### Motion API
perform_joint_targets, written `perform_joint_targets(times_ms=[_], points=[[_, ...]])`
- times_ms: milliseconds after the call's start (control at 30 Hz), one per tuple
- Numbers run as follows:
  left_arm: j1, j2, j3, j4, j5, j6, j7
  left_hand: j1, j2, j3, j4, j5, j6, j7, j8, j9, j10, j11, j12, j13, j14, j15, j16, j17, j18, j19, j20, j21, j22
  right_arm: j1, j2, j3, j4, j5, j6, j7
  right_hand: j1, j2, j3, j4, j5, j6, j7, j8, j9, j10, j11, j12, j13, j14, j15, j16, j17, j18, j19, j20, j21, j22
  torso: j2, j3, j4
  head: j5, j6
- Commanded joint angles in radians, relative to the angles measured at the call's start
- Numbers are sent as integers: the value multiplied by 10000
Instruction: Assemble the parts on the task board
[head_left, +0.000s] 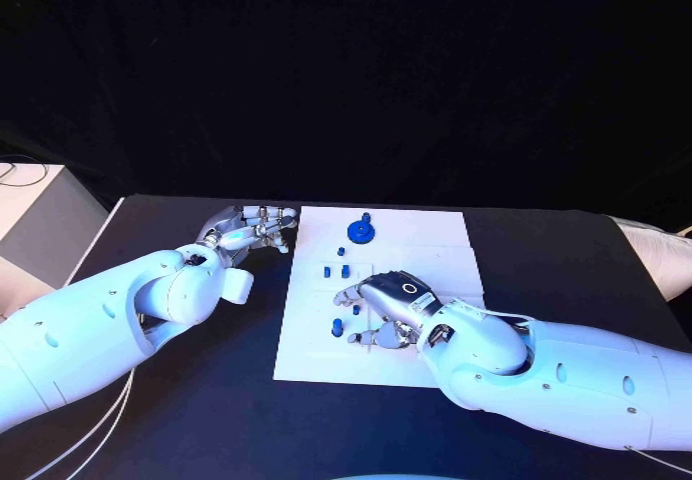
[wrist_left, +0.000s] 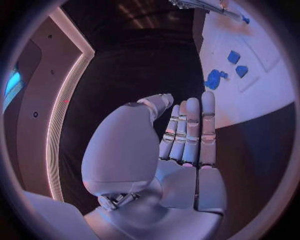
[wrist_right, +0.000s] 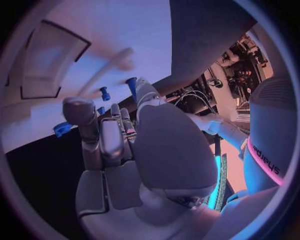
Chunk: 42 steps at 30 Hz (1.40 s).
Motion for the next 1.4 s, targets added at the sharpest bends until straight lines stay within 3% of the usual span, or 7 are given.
perform_joint_targets(times_ms=[33, 267, 567, 667, 767, 900, 1400], points=[[-9, -8, 2, 30, -31, 153, 41, -6, 38, 9, 42, 11, 40, 48, -5, -9, -32, -1, 42, -9, 51, 13, -56, -16, 157, 93, 2, -48, -8, 179, -382, 52, 229, 1283, -221, 490, -17, 131, -49, -9, 18, -96, 64, -16, -47, 353, -115, 204, 25, -112, -65, -231, -327, 133, -138, -57, -600, -520, -15, 3, -13, -41, 51], [-94, -63, 1, 72, -30, 136, 49, 2, 38, 3, 56, 9, 41, 48, -5, -14, -35, -1, 50, -14, 54, 12, -57, -20, 157, 101, 1, -57, -15, 692, -1600, 107, 659, 2773, -944, 669, 10, 492, 515, -25, -10, 610, 505, 339, -10, 2409, -191, 678, 276, 155, -145, 103, 468, -54, 209, -158, 92, 169, -15, -4, -28, -239, 104], [-245, -132, 1, 135, -2, 103, 56, 2, 43, 2, 63, 9, 43, 49, -4, -15, -34, -1, 54, -15, 57, 12, -55, -21, 157, 105, 1, -59, -17, 1050, -2880, 104, 520, 5315, 268, 140, -983, 320, 474, -73, -129, 1281, -92, 1209, 394, 4048, -831, 3120, 3126, 422, -622, 774, 1656, -298, 591, -593, 1601, 1619, -102, 9, -76, -446, 30], [-339, -195, 2, 208, 8, 89, 51, 2, 43, 2, 63, 9, 43, 49, -4, -15, -34, -1, 54, -15, 57, 12, -55, -21, 157, 105, 1, -59, -17, 1068, -3123, 90, 539, 5595, 633, -138, -1628, 527, 12, -64, 416, 1367, -151, 1725, 804, 4411, -928, 8700, 9182, 605, -670, 1292, 2625, -449, 723, -638, 2535, 2525, -131, 29, -95, -522, 1], [-447, -274, 4, 328, 19, 73, 46, 2, 43, 2, 63, 9, 43, 49, -4, -15, -34, -1, 54, -15, 57, 12, -55, -21, 157, 105, 1, -59, -17, 1071, -3440, 64, 618, 5697, 931, -544, -2318, 691, -486, -45, 1224, 1485, -286, 2173, 1237, 4993, -992, 11668, 12406, 820, -727, 1933, 3959, -578, 810, -673, 3353, 3324, -170, 48, -129, -601, -28], [-551, -375, 5, 517, 28, 52, 46, 2, 48, 0, 71, 9, 46, 50, -3, -16, -33, -2, 57, -16, 64, 11, -52, -21, 157, 110, 1, -61, -19, 1047, -3794, 18, 788, 5605, 1123, -1135, -2588, 813, -906, -7, 1775, 1588, -374, 2403, 1441, 5379, -1039, 12624, 13453, 957, -782, 2285, 4774, -680, 882, -700, 3930, 3881, -210, 46, -149, -700, -85], [-763, -621, 8, 1024, 44, -37, 52, 3, 55, 1, 79, 11, 46, 53, -3, -17, -34, -1, 59, -18, 72, 10, -48, -21, 157, 117, 0, -62, -21, 538, -3951, -62, 1220, 4859, 1547, -2792, -3340, 886, -1802, 28, 1090, 1586, -396, 2554, 1597, 5785, -1044, 13377, 14282, 1151, -770, 2712, 5861, -834, 981, -691, 4783, 4705, -203, 32, -149, -850, -171]])
